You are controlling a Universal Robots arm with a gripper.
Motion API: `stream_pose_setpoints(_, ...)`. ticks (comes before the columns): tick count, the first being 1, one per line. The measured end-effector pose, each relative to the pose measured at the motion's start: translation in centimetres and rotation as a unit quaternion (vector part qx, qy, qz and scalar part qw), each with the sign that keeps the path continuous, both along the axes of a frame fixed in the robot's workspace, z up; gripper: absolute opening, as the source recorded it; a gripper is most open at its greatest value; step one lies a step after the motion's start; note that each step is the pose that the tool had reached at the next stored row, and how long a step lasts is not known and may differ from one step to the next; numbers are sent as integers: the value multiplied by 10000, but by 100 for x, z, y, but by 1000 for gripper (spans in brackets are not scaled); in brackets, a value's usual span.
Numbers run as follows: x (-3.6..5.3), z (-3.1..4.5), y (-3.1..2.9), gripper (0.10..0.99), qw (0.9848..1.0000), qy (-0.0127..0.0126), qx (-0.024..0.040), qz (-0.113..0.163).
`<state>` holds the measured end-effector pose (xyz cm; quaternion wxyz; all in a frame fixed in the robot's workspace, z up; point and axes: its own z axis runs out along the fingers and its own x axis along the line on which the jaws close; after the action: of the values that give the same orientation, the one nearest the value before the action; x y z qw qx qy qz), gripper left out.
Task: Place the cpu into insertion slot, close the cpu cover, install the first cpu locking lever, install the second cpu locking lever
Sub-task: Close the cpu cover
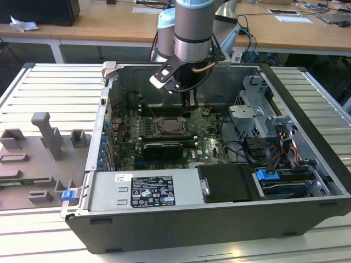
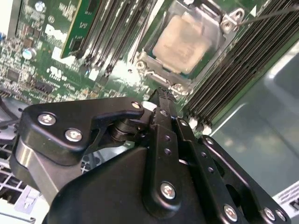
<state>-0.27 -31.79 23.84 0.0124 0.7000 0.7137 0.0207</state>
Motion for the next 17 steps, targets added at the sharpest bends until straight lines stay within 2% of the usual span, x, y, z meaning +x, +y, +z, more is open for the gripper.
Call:
stream_pose_setpoints(4,-60,-67,0,106,10000,0,0,0)
stream_pose_setpoints(7,-101,-75,5,106,10000,0,-1,0)
stream_pose_setpoints(9,-184,-81,12,106,10000,0,-1,0)
stream_pose_setpoints(13,-288,-90,19,106,10000,-1,0,0)
stream_pose_setpoints(17,-347,-95,18,106,10000,0,-1,1)
